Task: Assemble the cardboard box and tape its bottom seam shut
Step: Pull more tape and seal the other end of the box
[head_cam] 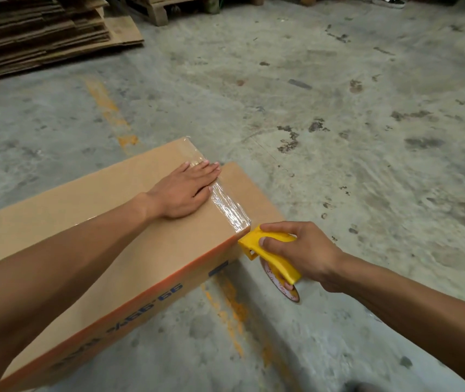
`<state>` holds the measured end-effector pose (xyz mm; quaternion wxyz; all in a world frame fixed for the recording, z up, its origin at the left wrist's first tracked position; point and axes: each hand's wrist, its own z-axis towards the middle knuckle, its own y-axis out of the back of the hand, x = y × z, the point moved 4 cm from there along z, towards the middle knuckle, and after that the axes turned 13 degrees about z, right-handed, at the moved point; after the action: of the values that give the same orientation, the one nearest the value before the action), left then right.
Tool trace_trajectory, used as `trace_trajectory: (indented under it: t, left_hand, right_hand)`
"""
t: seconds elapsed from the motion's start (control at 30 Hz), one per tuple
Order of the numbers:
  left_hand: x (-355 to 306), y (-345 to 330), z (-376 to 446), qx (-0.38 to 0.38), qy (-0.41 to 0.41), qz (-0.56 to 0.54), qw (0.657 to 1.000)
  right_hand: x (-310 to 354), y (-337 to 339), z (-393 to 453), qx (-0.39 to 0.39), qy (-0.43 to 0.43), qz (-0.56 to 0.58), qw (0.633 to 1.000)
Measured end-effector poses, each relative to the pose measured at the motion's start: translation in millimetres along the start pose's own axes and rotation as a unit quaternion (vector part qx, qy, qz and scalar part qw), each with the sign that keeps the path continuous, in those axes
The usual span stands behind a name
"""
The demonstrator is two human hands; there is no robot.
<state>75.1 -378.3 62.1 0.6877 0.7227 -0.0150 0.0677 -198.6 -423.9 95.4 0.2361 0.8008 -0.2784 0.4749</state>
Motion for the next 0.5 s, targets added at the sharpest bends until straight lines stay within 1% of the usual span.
trace_trajectory:
  t: [0.07, 0.17, 0.27, 0.33, 0.4, 0.47, 0.5]
  left_hand:
    - [-3, 0, 1, 0.006, 0.011, 0.002, 1.0]
    - [-10, 1, 1, 0.022, 0.03, -0.001, 0.999]
    - [-15, 5, 1, 0.022, 0.044, -0.003, 0.999]
    - [-19, 7, -1, 0.025, 0.034, 0.006, 0.999]
    - [-27, 6, -6, 0.026, 0.011, 0.012, 1.0]
    - [-36, 3, -11, 0.02, -0.002, 0.019, 1.0]
    - [-40, 1, -13, 0.016, -0.001, 0.019, 1.0]
  right_hand:
    - [1, -3, 6, -0.001, -0.024, 0.036, 0.999]
    - [11, -5, 10, 0.007, -0.119, 0.101, 0.988]
    - [20, -1, 12, 0.028, -0.188, 0.087, 0.978]
    - [23, -1, 13, 0.051, -0.2, 0.066, 0.976]
    - [25, -1, 14, 0.066, -0.186, 0.048, 0.979]
    - [25, 0, 17, 0.062, -0.181, 0.034, 0.981]
    - [25, 0, 17, 0.059, -0.191, 0.029, 0.979]
